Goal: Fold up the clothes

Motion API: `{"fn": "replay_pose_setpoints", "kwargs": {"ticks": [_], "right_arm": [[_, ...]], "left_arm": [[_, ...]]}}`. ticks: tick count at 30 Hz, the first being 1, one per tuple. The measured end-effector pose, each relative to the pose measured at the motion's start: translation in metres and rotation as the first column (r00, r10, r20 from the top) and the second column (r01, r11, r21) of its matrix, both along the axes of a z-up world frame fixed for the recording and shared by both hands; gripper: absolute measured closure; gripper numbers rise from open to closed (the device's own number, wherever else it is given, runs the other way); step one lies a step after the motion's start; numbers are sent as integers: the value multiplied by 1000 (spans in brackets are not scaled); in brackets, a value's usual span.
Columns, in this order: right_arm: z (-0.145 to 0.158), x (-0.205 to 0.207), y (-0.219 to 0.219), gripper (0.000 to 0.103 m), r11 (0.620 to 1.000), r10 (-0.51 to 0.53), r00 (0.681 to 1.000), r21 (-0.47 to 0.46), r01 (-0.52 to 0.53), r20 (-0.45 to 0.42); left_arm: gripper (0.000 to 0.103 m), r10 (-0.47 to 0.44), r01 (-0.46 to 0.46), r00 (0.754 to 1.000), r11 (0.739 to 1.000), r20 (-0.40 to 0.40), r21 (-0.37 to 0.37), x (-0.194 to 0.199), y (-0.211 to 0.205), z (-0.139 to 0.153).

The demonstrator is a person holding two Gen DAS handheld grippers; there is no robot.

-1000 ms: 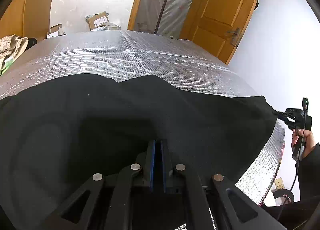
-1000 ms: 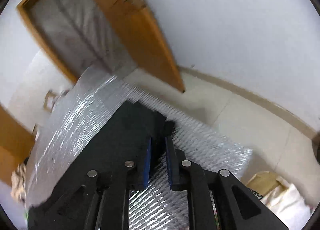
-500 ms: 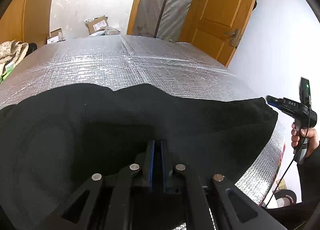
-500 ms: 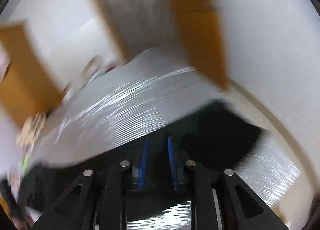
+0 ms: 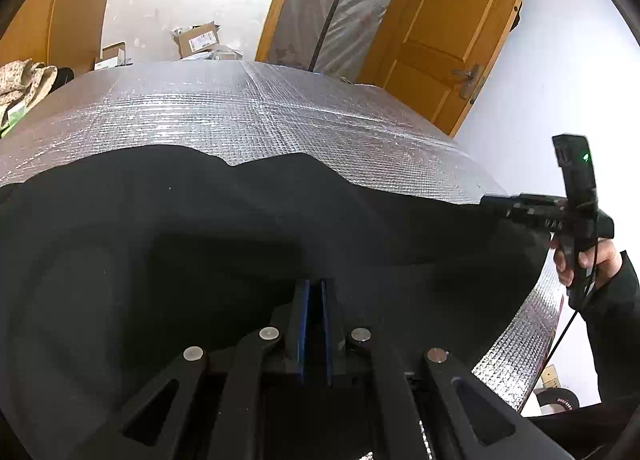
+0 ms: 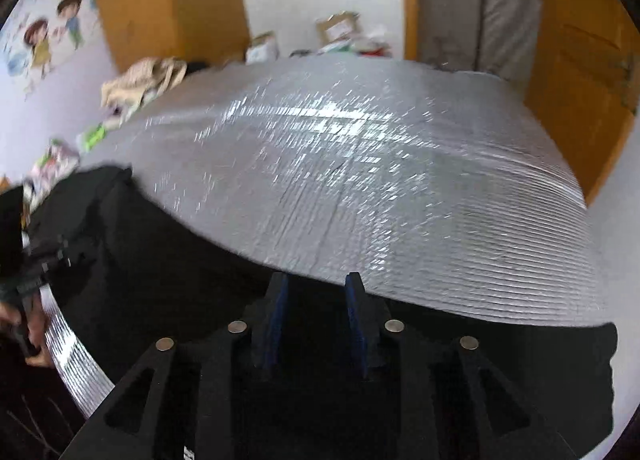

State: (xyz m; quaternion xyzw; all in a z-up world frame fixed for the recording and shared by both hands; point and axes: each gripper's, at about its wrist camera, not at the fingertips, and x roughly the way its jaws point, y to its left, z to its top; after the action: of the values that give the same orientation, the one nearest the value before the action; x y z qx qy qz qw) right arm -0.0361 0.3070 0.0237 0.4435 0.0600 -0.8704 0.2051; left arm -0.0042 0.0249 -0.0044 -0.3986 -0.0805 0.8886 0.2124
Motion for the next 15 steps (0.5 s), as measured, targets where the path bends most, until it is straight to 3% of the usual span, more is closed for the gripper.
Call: {"fn": "replay_pose_setpoints", "kwargs": {"ticks": [6, 7, 8, 9, 15], "right_arm": [[-9, -10, -12, 73, 1000, -11, 999, 25, 10, 33], [-10, -11, -13, 82, 999, -15, 999, 32, 14, 32], [-9, -10, -15, 98, 999, -15, 1000, 44, 14, 21], [-8, -8, -16, 100, 999, -14, 1000, 46, 13, 10], [7, -8, -11, 102, 998, -58, 996, 4, 58, -68]], "left_arm": [[98, 0, 0, 1000, 1000, 4, 12, -3, -2, -2], [98, 0, 0, 1000, 1000, 4, 13, -3, -2, -2], [98, 0, 0, 1000, 1000, 5, 14, -3, -2, -1], [98, 1, -1, 1000, 1000, 5, 15, -4, -2, -1], [98, 3, -3, 1000, 1000, 3, 15, -4, -1, -2]]}}
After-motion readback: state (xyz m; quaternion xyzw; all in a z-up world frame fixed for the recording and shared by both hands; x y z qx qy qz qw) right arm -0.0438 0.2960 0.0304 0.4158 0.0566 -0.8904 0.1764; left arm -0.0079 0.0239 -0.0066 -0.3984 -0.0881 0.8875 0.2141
